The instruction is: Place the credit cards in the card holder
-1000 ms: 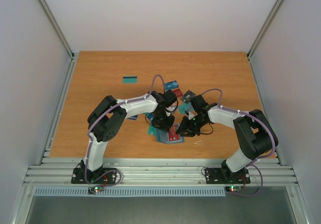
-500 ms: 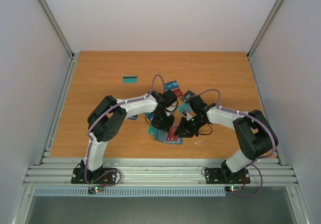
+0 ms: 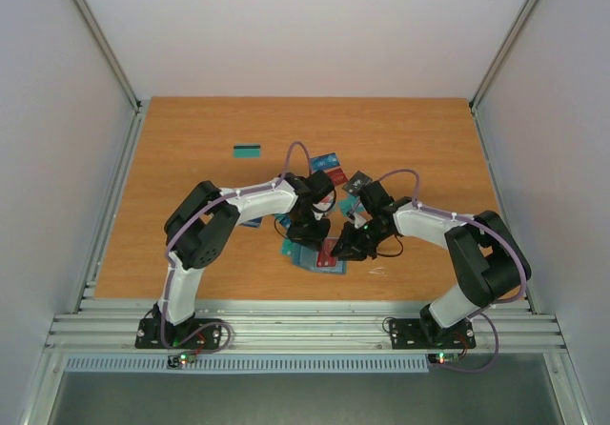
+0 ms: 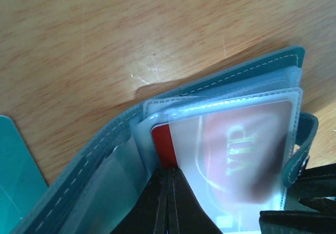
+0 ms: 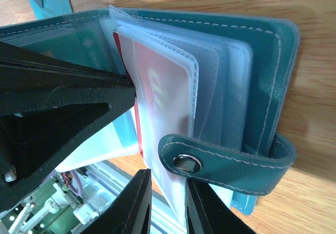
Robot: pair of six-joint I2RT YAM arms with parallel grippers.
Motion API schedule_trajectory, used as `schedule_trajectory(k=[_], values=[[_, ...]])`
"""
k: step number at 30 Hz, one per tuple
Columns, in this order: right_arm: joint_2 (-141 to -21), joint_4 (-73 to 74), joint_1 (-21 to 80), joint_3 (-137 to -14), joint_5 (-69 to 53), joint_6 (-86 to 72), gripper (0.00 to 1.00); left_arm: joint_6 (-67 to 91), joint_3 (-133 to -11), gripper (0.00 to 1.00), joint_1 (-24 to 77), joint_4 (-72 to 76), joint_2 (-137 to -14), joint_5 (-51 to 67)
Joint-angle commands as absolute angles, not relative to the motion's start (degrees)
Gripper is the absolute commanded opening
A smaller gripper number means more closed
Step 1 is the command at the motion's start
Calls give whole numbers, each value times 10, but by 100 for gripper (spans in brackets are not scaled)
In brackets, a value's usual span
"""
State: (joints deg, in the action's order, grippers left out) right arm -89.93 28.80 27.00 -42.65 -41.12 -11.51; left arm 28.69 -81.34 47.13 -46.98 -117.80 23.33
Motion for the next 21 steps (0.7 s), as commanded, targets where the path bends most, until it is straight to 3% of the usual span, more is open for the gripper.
schedule_trajectory(k=[1,21], values=[[-894,228,274,-430,-423,-131,20,302,-780,0,468,-436,-1189,225],[-909,337,309,-513,-389,-96,21,326,-762,0,458,-417,-1157,240]])
